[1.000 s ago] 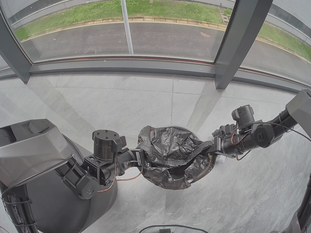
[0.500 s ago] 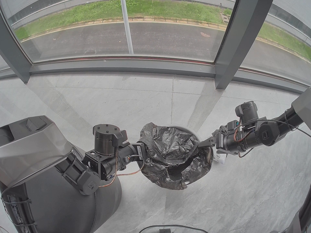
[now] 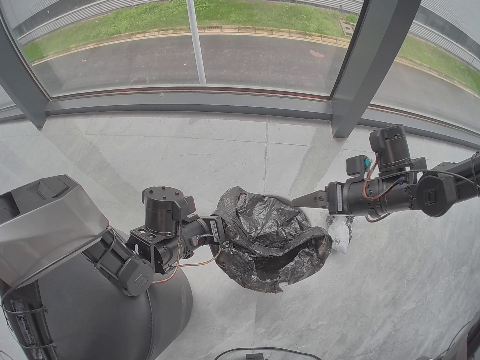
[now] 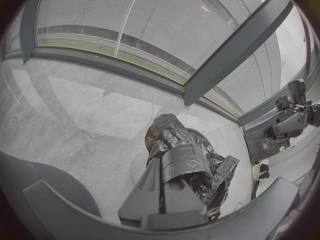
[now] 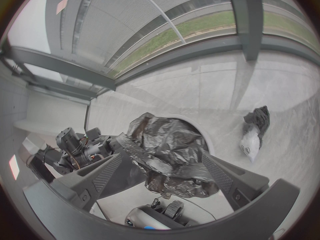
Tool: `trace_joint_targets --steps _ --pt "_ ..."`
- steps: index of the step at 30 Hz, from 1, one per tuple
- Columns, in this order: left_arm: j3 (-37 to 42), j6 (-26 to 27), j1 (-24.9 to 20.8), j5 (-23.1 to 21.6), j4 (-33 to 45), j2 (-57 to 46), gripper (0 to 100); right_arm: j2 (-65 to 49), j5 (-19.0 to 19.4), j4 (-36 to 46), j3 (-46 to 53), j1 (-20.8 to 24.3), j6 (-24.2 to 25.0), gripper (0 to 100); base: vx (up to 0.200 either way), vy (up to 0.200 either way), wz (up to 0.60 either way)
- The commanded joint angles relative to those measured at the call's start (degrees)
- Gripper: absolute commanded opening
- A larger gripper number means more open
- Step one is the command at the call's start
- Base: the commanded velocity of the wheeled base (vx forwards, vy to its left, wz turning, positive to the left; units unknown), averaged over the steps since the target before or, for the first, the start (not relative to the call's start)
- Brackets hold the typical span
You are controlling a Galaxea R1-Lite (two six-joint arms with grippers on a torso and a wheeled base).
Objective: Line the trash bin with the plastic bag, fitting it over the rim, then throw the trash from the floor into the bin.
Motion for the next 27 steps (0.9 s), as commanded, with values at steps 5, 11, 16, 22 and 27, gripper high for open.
trace_joint_targets --steps 5,11,16,22,27 --pt "-1.3 0.3 0.2 -3.6 0.3 -0.3 0 8.9 -5.4 -0.1 -6.7 11.0 -2.3 100 0.000 0.000 0.00" --pt "-2.3 0.4 0.8 -3.9 0.3 0.3 0 13.1 -5.5 -0.2 -8.7 11.6 -2.7 100 0.000 0.000 0.00" --pt "-2.8 0.5 1.6 -4.5 0.4 0.8 0 14.6 -6.8 -0.1 -8.6 11.7 -3.0 100 0.000 0.000 0.00" --pt "-2.8 0.4 1.6 -4.5 0.4 0.9 0 16.3 -7.2 -0.1 -8.1 12.0 -3.1 100 0.000 0.000 0.00" --pt "-2.7 0.4 1.6 -4.6 0.4 0.9 0 17.5 -7.8 -0.4 -8.5 12.1 -3.2 100 0.000 0.000 0.00"
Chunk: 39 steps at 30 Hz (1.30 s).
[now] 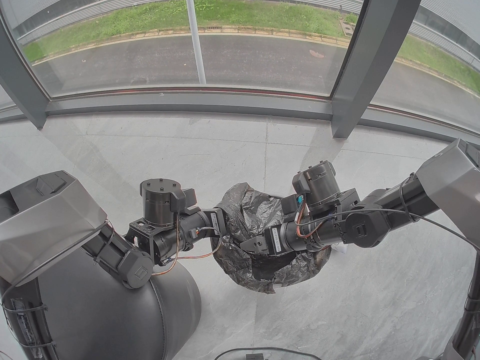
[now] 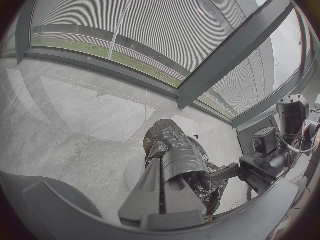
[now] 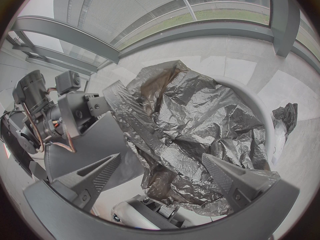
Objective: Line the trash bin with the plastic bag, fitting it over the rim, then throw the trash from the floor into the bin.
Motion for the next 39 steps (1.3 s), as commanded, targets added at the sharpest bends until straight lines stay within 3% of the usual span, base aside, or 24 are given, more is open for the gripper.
trace_joint_targets --steps 1,37,38,39 --pt "0.1 -0.1 0.1 0.1 0.0 0.0 0 2.0 -0.5 -0.2 -0.4 0.2 0.0 100 0.000 0.000 0.00" --pt "0.4 -0.1 -0.2 0.1 -0.2 -0.1 0 7.7 -4.8 0.0 -4.2 1.0 -0.1 100 0.000 0.000 0.00" --pt "0.4 -0.1 -0.2 0.1 -0.2 -0.1 0 7.7 -4.8 0.0 -4.2 1.0 -0.1 0 0.000 0.000 0.00" --pt "0.5 -0.1 -0.2 0.1 -0.3 -0.1 0 7.6 -4.8 0.0 -4.3 1.0 -0.1 0 0.000 0.000 0.00"
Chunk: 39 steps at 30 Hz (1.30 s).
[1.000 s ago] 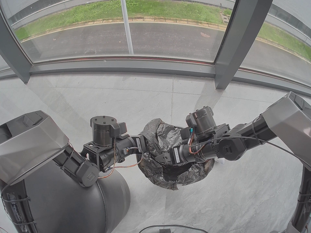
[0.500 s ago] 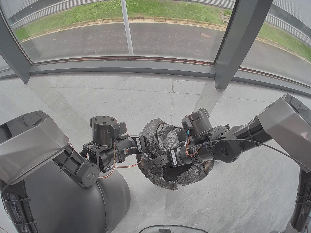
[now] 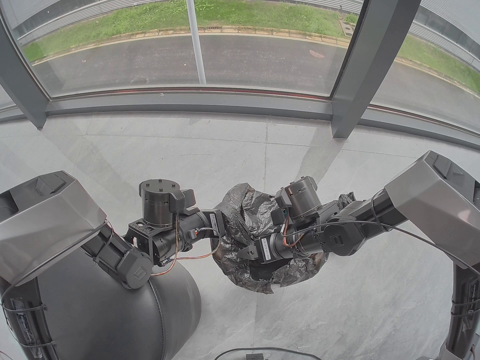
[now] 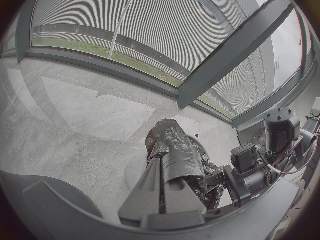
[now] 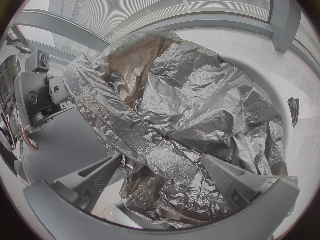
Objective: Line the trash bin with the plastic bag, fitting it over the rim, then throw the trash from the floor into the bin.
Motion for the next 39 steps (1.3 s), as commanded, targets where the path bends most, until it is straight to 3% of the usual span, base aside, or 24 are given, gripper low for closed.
trace_joint_targets --steps 1,29,39 --pt "0.1 0.0 0.0 0.0 -0.1 0.0 0 0.2 0.0 -0.1 -0.2 0.0 0.1 0 0.000 0.000 0.00" --pt "0.5 -0.1 -0.2 0.2 -0.3 0.1 0 -6.4 -0.2 0.3 1.1 -1.0 0.6 0 0.000 0.000 0.00" --pt "1.0 0.0 0.4 0.5 -0.6 0.2 0 -7.4 -4.8 0.2 1.0 -4.0 -0.5 0 0.000 0.000 0.00"
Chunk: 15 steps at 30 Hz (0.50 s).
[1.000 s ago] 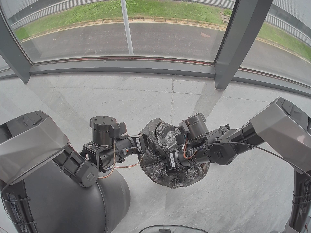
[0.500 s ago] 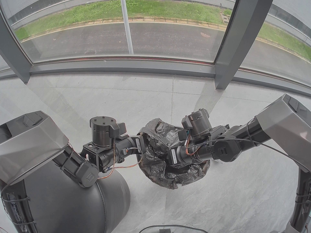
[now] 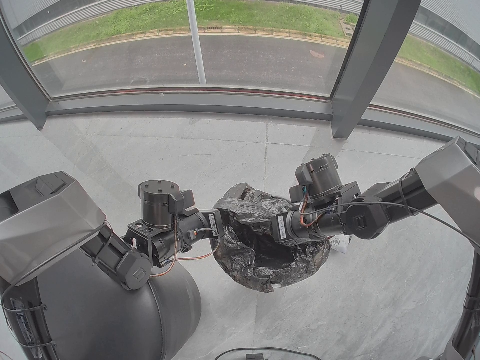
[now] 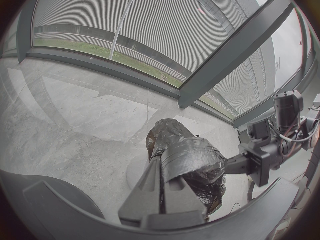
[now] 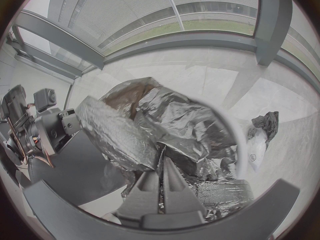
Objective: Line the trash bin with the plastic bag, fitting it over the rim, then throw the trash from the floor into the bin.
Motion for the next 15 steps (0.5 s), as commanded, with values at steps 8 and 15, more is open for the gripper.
trace_joint_targets --steps 8,15 --pt "0.5 0.3 1.4 -0.6 -0.2 0.9 0 -1.4 -0.1 -0.2 -2.8 -4.4 -1.0 0 0.000 0.000 0.00" --pt "-1.9 1.2 1.4 -2.2 0.0 2.0 0 0.2 -0.1 -0.7 -5.4 -4.4 -1.1 0 0.000 0.000 0.00"
